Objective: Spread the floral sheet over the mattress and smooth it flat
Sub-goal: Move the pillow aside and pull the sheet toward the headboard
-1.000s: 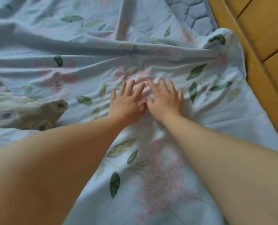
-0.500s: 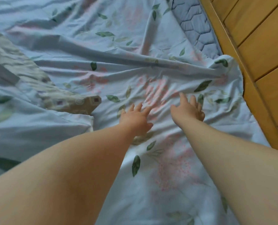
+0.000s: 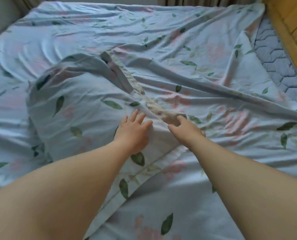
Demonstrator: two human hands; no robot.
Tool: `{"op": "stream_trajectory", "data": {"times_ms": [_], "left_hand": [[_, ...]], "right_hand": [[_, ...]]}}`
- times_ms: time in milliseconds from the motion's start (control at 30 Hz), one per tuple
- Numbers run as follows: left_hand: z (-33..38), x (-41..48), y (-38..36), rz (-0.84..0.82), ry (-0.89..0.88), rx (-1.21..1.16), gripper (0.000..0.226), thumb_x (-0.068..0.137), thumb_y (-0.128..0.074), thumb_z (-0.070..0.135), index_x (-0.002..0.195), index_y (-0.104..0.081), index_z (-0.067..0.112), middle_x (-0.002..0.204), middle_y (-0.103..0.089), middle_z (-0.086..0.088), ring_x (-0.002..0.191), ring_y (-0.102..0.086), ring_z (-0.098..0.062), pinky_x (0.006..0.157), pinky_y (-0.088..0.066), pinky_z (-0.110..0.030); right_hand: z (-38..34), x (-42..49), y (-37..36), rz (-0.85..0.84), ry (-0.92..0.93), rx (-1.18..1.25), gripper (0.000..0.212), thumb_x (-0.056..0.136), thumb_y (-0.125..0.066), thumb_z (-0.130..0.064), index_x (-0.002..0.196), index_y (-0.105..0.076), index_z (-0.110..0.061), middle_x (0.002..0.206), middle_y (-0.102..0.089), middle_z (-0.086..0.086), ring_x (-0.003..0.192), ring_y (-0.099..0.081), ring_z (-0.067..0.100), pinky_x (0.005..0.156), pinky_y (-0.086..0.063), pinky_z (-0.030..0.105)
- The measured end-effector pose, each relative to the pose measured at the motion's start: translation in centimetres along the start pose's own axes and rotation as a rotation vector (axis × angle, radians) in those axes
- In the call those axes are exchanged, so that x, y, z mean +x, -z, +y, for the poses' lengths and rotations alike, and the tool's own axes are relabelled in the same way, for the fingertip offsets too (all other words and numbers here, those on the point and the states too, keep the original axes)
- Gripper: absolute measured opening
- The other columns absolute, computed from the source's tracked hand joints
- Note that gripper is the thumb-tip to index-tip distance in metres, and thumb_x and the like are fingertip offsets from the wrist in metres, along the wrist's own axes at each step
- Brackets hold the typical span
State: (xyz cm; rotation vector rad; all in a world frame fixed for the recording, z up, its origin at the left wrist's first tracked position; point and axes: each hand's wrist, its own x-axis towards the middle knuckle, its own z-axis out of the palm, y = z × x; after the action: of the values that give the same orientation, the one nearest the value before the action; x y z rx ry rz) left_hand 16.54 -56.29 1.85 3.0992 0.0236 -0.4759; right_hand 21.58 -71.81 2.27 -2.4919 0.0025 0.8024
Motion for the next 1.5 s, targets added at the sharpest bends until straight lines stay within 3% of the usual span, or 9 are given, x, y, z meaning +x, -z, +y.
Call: {"op": "stream_trajectory", "data": {"times_ms": [200,367,500,567,733,867,1133,1233,1500], "left_hand": [[-10.6,-4.9,-2.0,0.075,0.352,-0.251,0.06,0.093,-0.045,0.046,0.146,-0.023,0.029,0.157,-0.014,-0.002,0.146,-0.011,-0.026,0.116,-0.02,-0.043],[-16.4,-6.9,-5.8,0.044,0.949,-0.92,0.075,0.091,-0.052,0.045,0.151,-0.013,0.021,0.157,-0.009,-0.013,0.141,-0.023,-0.036,0.116,-0.026,-0.043],[-18.6,-7.4,-8.6,0.036,1.201,-1.53,0.114,0.071,-0.072,0.058,0.152,-0.003,0.017,0.157,-0.015,-0.012,0.141,-0.029,-0.033,0.115,-0.029,-0.045],[-18.9,-7.8,-9.6,-0.058,1.272,-1.781,0.124,0.045,-0.079,0.071,0.146,-0.029,0.018,0.147,-0.041,-0.005,0.124,-0.052,-0.028,0.101,-0.046,-0.045],[-19.2,-7.8,-9.1,0.005,1.23,-1.96,0.025,0.092,-0.061,0.031,0.103,-0.063,0.009,0.084,-0.073,-0.005,0.045,-0.063,-0.015,0.048,-0.054,-0.03],[-20.3,-5.0,-10.2,0.231,1.247,-2.102,0.055,0.068,-0.066,0.01,0.122,-0.06,0.008,0.12,-0.067,-0.006,0.083,-0.072,-0.021,0.059,-0.059,-0.034],[-8.5,-5.1,0.8,0.453,0.903,-2.027,0.019,0.083,-0.055,-0.001,0.069,-0.055,0.011,0.08,-0.057,-0.008,0.076,-0.056,-0.021,0.071,-0.048,-0.032],[-2.9,-3.3,4.3,0.361,0.737,-2.073,0.012,0.079,-0.056,0.003,0.084,-0.062,0.013,0.082,-0.058,-0.009,0.079,-0.056,-0.024,0.068,-0.052,-0.036],[18.2,-3.6,11.7,0.192,0.361,-1.941,0.035,0.09,-0.055,0.002,0.059,-0.044,0.015,0.058,-0.04,-0.001,0.048,-0.037,-0.014,0.04,-0.03,-0.018]], "right_hand": [[-7.9,0.7,-5.3,-0.059,0.114,0.096,0.079,0.086,-0.047,-0.059,0.151,-0.011,-0.031,0.158,-0.02,0.001,0.144,-0.024,0.029,0.115,-0.023,0.051],[-11.0,0.4,-10.0,-0.036,0.058,0.066,0.097,0.077,-0.052,-0.069,0.15,0.001,-0.034,0.156,-0.026,0.007,0.141,-0.029,0.035,0.114,-0.021,0.054],[-12.4,-0.6,-11.8,0.085,0.064,-0.021,0.095,0.072,-0.063,-0.065,0.147,-0.02,-0.026,0.141,-0.049,0.007,0.131,-0.043,0.034,0.111,-0.026,0.053],[-13.0,-1.0,-12.3,0.057,0.113,0.087,0.082,0.069,-0.07,-0.056,0.138,-0.038,-0.026,0.134,-0.055,0.003,0.125,-0.049,0.032,0.107,-0.035,0.049],[-14.3,-2.3,-10.2,0.148,0.224,0.317,0.029,0.076,-0.071,-0.024,0.104,-0.066,-0.017,0.099,-0.069,0.005,0.099,-0.064,0.027,0.089,-0.051,0.037],[-14.0,-4.0,-7.7,0.274,0.288,0.453,0.018,0.078,-0.067,-0.015,0.096,-0.07,-0.013,0.097,-0.072,0.01,0.094,-0.066,0.028,0.089,-0.053,0.043],[-8.4,-7.8,3.3,0.579,0.316,0.415,0.015,0.084,-0.062,-0.019,0.07,-0.057,-0.023,0.072,-0.059,0.0,0.079,-0.058,0.024,0.07,-0.044,0.03],[-3.3,-10.0,8.2,0.721,0.211,0.37,0.027,0.088,-0.058,-0.022,0.064,-0.047,-0.015,0.06,-0.046,-0.003,0.074,-0.047,0.02,0.061,-0.03,0.024],[14.6,-17.5,17.0,1.007,-0.032,0.341,0.025,0.094,-0.05,-0.022,0.109,-0.066,-0.009,0.108,-0.067,0.014,0.087,-0.052,0.02,0.072,-0.037,0.024]]}}
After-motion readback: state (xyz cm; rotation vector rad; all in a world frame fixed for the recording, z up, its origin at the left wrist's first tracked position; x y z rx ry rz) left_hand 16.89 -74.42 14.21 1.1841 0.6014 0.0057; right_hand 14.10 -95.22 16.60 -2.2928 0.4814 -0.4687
